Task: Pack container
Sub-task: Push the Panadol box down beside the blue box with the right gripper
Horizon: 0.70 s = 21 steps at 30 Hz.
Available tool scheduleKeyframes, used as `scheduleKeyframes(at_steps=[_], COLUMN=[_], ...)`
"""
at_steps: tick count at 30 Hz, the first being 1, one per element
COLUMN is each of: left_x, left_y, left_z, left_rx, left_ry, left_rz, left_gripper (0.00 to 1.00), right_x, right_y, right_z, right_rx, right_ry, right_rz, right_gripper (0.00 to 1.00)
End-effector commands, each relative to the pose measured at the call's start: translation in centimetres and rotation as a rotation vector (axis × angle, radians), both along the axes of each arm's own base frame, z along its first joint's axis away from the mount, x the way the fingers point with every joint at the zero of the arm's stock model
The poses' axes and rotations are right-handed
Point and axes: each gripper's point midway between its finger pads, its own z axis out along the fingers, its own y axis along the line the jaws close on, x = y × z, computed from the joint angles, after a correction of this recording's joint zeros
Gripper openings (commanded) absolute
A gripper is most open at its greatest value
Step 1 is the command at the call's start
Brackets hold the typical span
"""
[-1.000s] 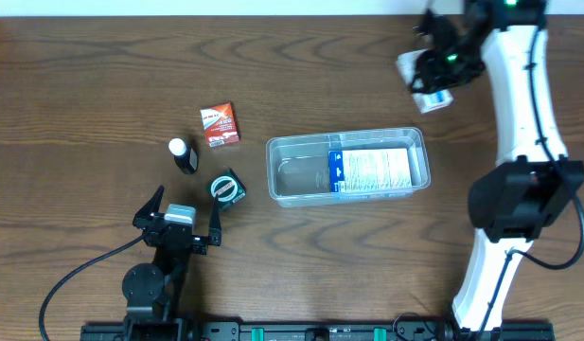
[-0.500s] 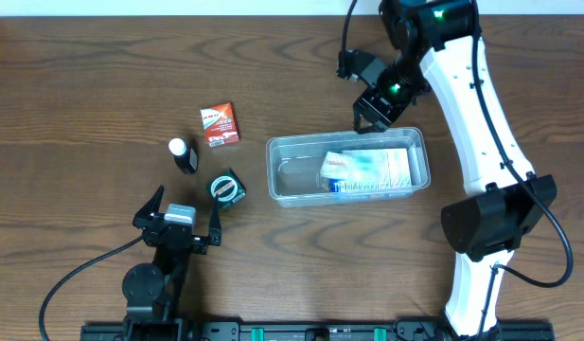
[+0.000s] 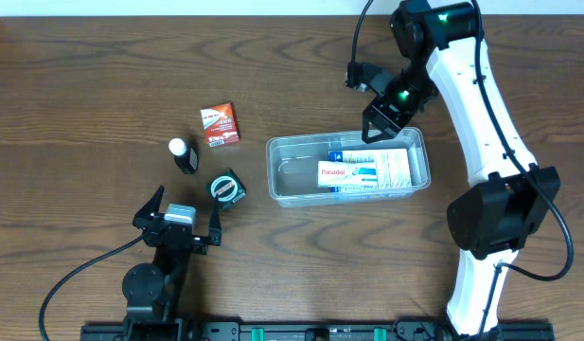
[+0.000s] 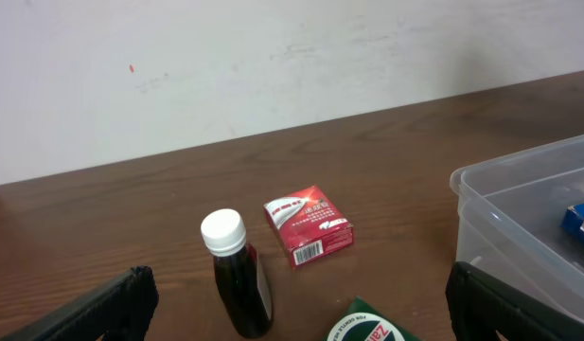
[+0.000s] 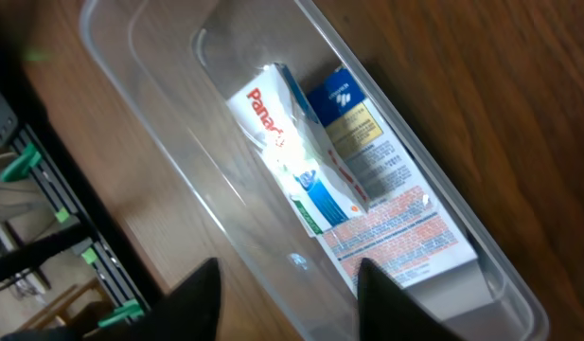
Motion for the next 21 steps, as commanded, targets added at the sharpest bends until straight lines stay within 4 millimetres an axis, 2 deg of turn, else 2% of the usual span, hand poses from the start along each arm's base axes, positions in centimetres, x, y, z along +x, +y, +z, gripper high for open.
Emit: scheduleKeyframes(at_steps=[1,4,9,13,17,21], left_x=[0.0,0.0,0.0,0.0,0.0,0.0], left_y=[0.1,0.1,0.1,0.1,0.1,0.1], left_z=[-1.5,-1.5,-1.5,-1.5,-1.5,-1.5], left_rx=[0.010,0.010,0.010,0.010,0.010,0.010], left_ry=[0.041,0.041,0.042,0.041,0.041,0.041], left_rz=[0.001,0.001,0.001,0.001,0.001,0.001], left_gripper=[0.98,0.98,0.98,0.98,0.98,0.98], right_x=[-0.9,-1.6,-2.8,-3.3,-3.7,-3.7], right_y=[2.0,4.3,9.6,12.7,13.8,13.6], right_z=[1.1,1.1,0.6,-0.9,-4.1,-7.5], right_rx=[0.040,0.031,-0.011,-0.060,-0.154,-0.236], right_ry=[0.031,0.058,0.025,0.014,0.008,-0.024], right_rz=[-0.060,-0.114,-0.152,-0.273,-0.444,-0.580], right_gripper=[0.35,0.36,0.41,0.42,0.41,0.36])
